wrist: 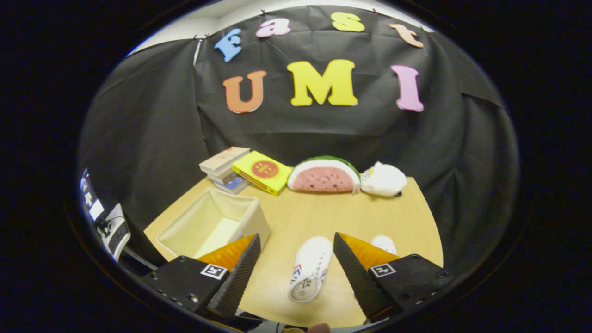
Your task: Open the storage box then place both shoes into the box .Put the left shoe in first, then the right shoe, with the right side of both shoes facing outward in a uniform manner.
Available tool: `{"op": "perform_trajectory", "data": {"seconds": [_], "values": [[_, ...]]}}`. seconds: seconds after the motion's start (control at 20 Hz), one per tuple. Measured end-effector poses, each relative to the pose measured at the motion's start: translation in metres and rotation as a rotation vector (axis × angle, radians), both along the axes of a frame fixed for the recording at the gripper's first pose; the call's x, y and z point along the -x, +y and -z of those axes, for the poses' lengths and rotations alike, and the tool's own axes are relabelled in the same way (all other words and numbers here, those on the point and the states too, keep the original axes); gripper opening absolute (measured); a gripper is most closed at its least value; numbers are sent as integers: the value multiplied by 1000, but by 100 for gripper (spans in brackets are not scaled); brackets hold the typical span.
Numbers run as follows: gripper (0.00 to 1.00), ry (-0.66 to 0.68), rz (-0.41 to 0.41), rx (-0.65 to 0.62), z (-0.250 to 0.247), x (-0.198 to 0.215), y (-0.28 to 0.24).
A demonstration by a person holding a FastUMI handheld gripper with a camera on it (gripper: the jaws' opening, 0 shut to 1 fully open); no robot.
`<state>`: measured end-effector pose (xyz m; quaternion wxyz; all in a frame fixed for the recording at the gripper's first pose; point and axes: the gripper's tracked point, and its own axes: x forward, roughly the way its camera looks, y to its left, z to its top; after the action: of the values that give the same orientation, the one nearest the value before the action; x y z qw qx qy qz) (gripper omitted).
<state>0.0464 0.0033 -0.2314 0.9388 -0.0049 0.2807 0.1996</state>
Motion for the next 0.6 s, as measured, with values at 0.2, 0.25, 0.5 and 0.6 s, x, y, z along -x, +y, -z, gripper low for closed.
{"op": "perform_trajectory", "data": {"seconds": [0.2,0.25,0.5,0.6], "values": [[96,214,35,7,93,-6,-15],[96,266,46,1,109,-8,-18],[93,401,70,-5,163,-24,-23],[93,427,57,1,175,-30,-21]]}}
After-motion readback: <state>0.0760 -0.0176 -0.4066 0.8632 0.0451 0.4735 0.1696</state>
